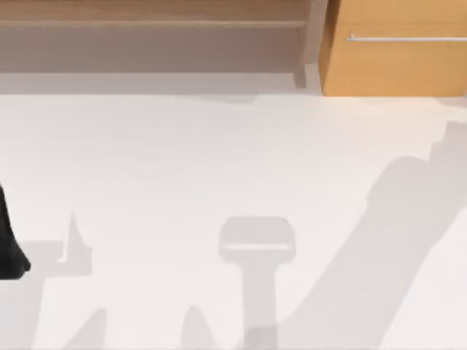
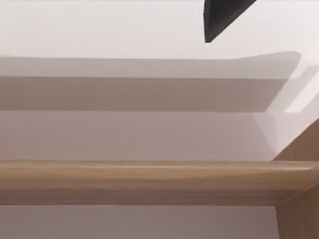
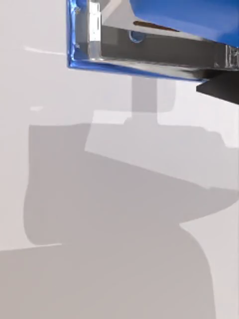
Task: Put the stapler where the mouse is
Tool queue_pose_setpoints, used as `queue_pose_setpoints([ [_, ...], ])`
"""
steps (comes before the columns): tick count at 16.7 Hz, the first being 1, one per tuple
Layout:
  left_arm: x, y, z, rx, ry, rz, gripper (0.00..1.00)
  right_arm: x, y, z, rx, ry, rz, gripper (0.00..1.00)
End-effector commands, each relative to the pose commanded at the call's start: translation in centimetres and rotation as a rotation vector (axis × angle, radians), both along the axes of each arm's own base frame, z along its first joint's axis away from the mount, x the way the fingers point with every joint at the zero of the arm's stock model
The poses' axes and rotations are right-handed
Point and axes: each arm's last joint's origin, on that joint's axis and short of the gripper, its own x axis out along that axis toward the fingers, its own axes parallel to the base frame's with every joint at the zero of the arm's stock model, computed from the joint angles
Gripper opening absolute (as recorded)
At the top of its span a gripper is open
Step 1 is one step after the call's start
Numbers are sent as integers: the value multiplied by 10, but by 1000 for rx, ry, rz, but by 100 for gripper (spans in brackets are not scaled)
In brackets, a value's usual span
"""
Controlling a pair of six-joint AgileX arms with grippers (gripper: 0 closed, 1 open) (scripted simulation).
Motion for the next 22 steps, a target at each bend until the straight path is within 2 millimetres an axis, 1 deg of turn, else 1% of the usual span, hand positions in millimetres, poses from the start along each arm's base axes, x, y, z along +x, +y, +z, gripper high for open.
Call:
queue_pose_setpoints([
  [5, 0, 0, 0, 0, 0, 0, 100, 0, 1, 2, -4, -9, 3, 0],
  [12, 0, 0, 0, 0, 0, 0, 100, -3, 4, 11, -34, -26, 55, 0],
  [18, 0, 0, 0, 0, 0, 0, 100, -5, -4, 5, -89, -15, 46, 0],
  [22, 0, 0, 0, 0, 0, 0, 100, -3, -3, 0, -83, -26, 26, 0],
])
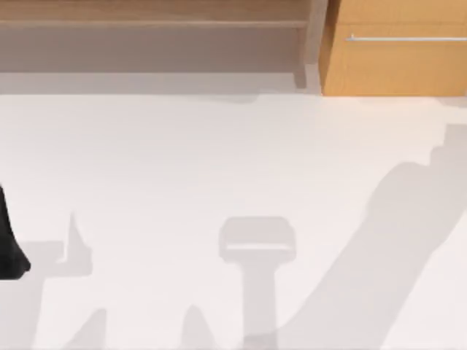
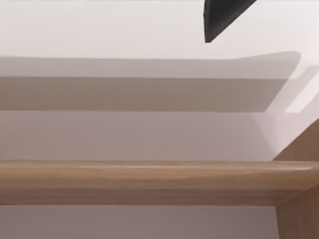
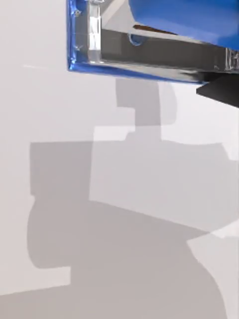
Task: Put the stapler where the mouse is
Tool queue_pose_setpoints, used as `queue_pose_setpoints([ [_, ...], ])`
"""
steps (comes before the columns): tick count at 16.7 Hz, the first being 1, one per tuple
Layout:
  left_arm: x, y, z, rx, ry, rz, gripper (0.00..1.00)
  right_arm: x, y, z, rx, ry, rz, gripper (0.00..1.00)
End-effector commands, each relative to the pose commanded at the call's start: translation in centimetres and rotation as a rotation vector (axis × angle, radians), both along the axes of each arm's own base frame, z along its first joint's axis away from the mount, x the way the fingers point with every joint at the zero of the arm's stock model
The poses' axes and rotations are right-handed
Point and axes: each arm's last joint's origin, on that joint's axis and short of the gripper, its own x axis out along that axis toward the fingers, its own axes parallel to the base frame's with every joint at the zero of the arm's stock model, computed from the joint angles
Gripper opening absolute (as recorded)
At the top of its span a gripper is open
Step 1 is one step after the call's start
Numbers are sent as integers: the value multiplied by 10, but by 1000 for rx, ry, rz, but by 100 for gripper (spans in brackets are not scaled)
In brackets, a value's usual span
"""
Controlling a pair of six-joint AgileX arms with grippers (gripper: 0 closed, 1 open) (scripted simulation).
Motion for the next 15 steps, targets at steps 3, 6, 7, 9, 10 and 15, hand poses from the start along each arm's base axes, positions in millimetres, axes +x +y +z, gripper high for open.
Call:
queue_pose_setpoints([
  [3, 0, 0, 0, 0, 0, 0, 100, 3, 3, -9, 35, -5, -15, 0],
  [6, 0, 0, 0, 0, 0, 0, 100, 3, 3, -26, 76, 17, -25, 0],
  [7, 0, 0, 0, 0, 0, 0, 100, 3, 3, -30, 83, 26, -26, 0],
  [9, 0, 0, 0, 0, 0, 0, 100, 3, 3, -30, 83, 26, -26, 0],
  [10, 0, 0, 0, 0, 0, 0, 100, 3, 3, -30, 83, 26, -26, 0],
  [15, 0, 0, 0, 0, 0, 0, 100, 3, 3, -30, 83, 26, -26, 30],
])
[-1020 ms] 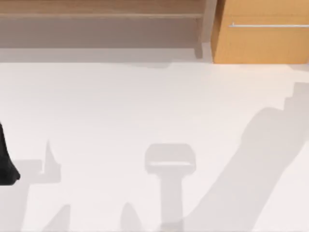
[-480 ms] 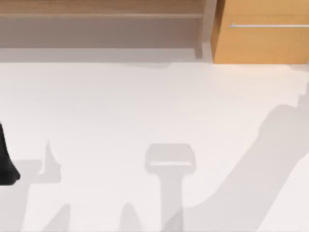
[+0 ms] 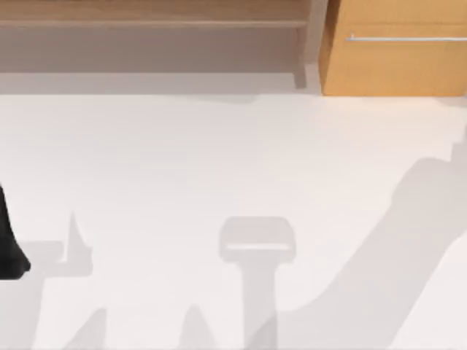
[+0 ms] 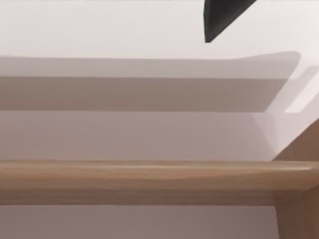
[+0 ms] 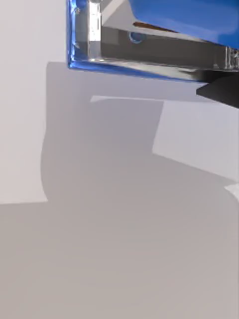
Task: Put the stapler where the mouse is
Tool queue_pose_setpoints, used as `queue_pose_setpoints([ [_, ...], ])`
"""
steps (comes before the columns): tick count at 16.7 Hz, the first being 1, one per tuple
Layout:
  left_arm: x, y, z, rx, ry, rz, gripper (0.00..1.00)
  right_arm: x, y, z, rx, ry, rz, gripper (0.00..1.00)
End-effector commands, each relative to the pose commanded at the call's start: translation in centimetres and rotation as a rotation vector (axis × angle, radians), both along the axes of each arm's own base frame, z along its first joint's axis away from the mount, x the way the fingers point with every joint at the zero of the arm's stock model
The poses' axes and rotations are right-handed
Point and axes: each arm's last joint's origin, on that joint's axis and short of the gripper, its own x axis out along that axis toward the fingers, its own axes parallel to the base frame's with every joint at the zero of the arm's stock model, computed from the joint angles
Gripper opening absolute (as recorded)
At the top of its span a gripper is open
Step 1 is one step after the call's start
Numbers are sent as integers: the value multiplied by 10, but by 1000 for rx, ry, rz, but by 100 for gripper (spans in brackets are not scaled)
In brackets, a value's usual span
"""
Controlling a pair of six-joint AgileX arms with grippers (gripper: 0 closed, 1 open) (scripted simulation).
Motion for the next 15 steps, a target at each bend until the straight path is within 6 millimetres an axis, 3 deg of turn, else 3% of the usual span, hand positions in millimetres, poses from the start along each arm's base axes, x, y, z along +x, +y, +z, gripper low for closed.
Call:
queue_pose_setpoints([
  [9, 0, 0, 0, 0, 0, 0, 100, 0, 0, 0, 0, 0, 0, 98],
  [15, 0, 0, 0, 0, 0, 0, 100, 0, 0, 0, 0, 0, 0, 100],
])
